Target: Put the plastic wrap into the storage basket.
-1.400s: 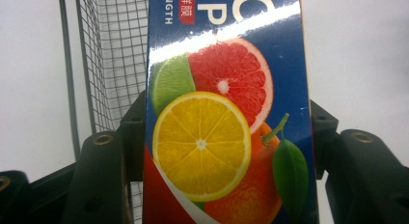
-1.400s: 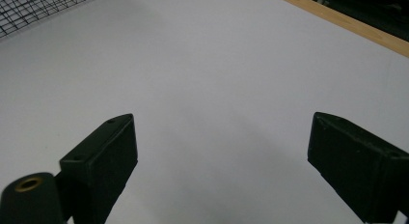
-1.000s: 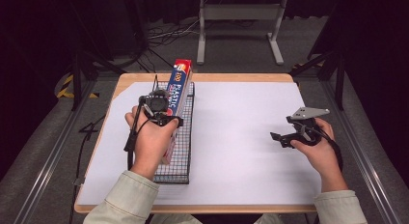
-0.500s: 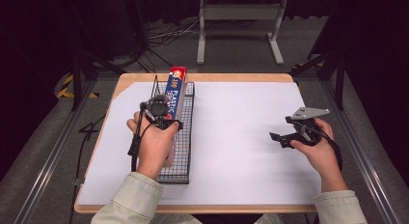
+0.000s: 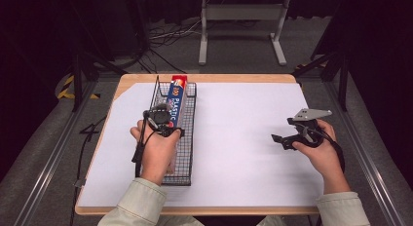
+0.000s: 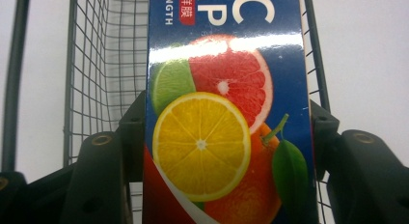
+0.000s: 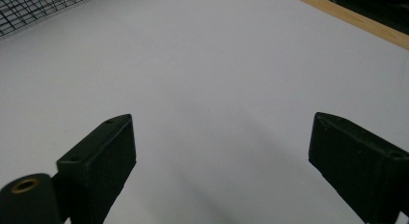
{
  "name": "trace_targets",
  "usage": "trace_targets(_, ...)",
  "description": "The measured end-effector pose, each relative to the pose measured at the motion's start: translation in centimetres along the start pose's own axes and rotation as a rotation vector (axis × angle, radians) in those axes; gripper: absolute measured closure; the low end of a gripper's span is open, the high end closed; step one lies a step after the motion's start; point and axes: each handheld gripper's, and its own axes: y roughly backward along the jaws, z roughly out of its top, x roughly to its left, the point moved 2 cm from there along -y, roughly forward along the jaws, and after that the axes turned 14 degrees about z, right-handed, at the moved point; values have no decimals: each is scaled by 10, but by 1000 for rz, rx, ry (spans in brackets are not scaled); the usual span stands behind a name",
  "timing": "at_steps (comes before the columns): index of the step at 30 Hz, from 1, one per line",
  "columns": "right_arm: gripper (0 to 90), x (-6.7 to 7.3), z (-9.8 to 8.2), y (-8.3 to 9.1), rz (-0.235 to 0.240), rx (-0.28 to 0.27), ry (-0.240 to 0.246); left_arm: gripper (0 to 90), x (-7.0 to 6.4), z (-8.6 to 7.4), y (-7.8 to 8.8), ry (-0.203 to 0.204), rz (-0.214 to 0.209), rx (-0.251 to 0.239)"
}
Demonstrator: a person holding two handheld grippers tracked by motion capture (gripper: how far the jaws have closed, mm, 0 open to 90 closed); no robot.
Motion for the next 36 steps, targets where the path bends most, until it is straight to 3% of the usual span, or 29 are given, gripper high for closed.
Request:
trace_targets(22,93,1,0,-1,29,-6,5,397,-1,-9,-38,11,45,61)
trace_targets(29,88,0,-1,0,31,-9,0,395,-2,-13,-45,3,50,84)
trace_targets(36,87,0,-1,1,34,-18,1,394,-4,-13,-48,12,48,76)
